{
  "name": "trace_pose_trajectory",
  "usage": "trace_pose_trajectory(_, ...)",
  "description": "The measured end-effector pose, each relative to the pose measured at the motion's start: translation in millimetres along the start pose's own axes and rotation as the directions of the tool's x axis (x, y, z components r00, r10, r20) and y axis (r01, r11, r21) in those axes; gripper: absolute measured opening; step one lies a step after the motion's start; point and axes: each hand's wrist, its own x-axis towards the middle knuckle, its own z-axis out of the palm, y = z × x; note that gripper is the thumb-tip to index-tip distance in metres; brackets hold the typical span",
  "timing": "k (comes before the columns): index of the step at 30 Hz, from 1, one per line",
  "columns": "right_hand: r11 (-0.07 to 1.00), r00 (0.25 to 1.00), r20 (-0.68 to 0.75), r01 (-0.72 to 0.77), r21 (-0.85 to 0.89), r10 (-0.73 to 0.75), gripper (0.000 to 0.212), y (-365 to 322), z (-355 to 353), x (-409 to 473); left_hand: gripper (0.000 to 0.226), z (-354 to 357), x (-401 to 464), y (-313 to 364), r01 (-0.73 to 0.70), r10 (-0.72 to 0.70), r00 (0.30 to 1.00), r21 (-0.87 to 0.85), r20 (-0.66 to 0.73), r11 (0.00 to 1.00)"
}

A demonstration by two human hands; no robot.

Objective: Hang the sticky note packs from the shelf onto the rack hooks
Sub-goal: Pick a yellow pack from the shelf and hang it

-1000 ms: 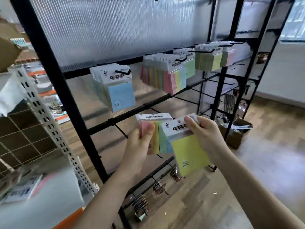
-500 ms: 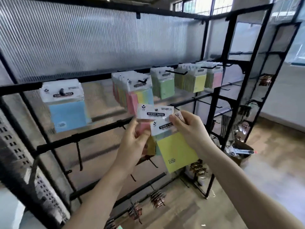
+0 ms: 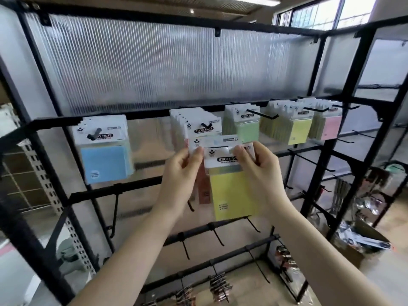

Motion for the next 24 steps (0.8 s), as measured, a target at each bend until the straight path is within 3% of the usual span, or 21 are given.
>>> trace_pose_trajectory(3,0.999,0.999,0.001,0.037,-0.013,-0.037,0.022,1,5,17,0.063,-2,17,2,-0.093,0.096,0.994,0.066,-0.046,0.993)
trace_pose_trajectory(8,0.999,0.999,0.025,0.024,-0.036,-0.023,0.049,8,10,44,0.046,3,40,1,-0.125,0.138,0.985,0.133,-0.099,0.983)
trace_pose_trajectory(12,0.999,1.000,0.015,-0.001,-0.044,0.001,0.041,16,10,59,0.047,8,52,-3,-0.162,0.175,0.981,0.155,-0.079,0.975)
trace_pose_trajectory(17,0.997,1.000,0.010,0.029,-0.073,-0.029,0.047,22,17,70,0.048,6,61,-9,-0.184,0.202,0.974,0.167,-0.099,0.969)
trace_pose_trajectory(24,0.992,0.999,0.034,0.034,-0.123,-0.030,0.034,37,24,79,0.038,4,66,-23,-0.260,0.319,0.941,0.362,-0.114,0.895)
